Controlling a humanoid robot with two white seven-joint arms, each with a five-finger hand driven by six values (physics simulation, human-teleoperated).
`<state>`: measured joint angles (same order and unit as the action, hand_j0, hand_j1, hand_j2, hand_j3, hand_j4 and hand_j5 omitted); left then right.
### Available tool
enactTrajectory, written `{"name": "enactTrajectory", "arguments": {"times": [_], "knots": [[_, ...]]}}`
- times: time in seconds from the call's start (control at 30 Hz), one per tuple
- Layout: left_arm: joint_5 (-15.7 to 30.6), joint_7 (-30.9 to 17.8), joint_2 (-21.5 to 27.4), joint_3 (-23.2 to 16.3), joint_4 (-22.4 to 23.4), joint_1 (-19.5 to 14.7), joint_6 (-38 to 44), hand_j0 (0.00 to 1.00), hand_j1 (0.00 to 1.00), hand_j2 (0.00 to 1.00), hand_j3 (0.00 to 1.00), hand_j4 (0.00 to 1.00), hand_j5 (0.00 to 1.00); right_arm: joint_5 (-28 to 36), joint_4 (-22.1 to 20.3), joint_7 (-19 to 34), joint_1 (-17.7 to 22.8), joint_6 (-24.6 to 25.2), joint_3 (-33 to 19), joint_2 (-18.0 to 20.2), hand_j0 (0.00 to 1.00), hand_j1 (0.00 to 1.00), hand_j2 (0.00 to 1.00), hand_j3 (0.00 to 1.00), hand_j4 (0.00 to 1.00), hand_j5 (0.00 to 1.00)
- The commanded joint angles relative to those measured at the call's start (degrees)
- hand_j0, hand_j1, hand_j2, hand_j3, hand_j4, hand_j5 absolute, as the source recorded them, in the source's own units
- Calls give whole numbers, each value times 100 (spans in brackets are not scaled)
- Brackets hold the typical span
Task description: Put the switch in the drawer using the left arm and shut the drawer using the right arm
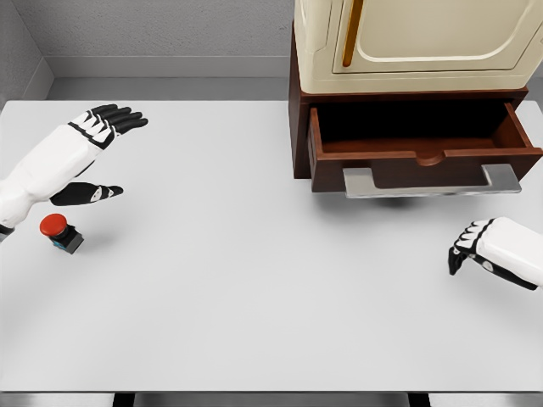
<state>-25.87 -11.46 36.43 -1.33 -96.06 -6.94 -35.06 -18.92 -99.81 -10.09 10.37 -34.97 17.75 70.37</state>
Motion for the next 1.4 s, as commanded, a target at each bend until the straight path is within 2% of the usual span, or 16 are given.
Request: {"name": "enactTrajectory", "arguments": {"times": [0.0,0.2,0.23,0.33,0.4,0.43,0.53,0.6,0.63,0.67,0.77,0.83,0.9,0.97,1.07,1.37], "knots": [[39,3,5,2,-1,0,6,100,100,100,100,100,100,28,-82,-10,0,-3,-8,29,24,24,24,24,24,24],[56,12,49,37,79,114,6,100,100,100,100,100,100,37,-117,43,-70,-3,-26,29,25,25,25,25,25,25],[170,38,31,239,96,149,6,100,100,100,100,100,100,37,-117,51,-70,-3,-26,29,25,25,25,25,25,25],[1330,38,127,327,342,299,6,100,100,100,100,100,100,28,-117,51,-62,-3,-26,29,26,26,26,26,26,26],[2332,47,540,309,614,325,6,100,100,100,100,100,100,28,-117,51,-70,-3,-26,29,26,26,26,26,26,26],[2613,47,655,292,773,325,6,100,100,100,100,100,100,20,-108,51,-70,-3,-26,29,26,26,26,26,26,26],[3044,47,813,283,1098,316,6,100,100,100,100,100,100,-16,-117,60,-79,-3,-43,29,26,26,26,26,26,26],[3158,47,804,301,1081,413,6,100,100,100,100,100,100,-16,-117,52,-70,-3,-52,29,26,26,26,26,26,26],[3518,38,822,248,1046,509,6,100,100,100,100,100,100,-16,-117,51,-62,-3,-52,38,26,26,26,26,26,26],[3966,38,892,204,931,878,6,100,100,100,100,100,100,-16,-117,51,-62,-3,-52,38,26,26,26,26,26,26],[4301,12,945,169,773,1160,6,100,100,100,100,100,100,2,-126,51,-53,-3,-43,144,26,26,26,26,26,26],[4863,12,963,72,694,1310,6,100,100,100,100,100,100,2,-126,43,-53,-3,-43,152,26,26,26,26,26,26],[5022,12,963,54,676,1318,6,100,100,100,100,100,100,11,-126,43,-53,-3,-43,205,26,26,26,26,26,26],[4987,3,954,-271,738,1345,6,100,100,100,100,100,100,11,-126,43,-61,-3,-52,214,26,26,26,26,26,26],[4987,3,884,-280,755,1749,6,100,100,100,100,100,100,11,-126,43,-62,-3,-52,214,26,26,26,26,26,26],[5127,3,725,-288,799,1811,6,100,100,100,100,100,100,2,-126,43,-70,-3,-52,232,26,26,26,26,26,26]]}}
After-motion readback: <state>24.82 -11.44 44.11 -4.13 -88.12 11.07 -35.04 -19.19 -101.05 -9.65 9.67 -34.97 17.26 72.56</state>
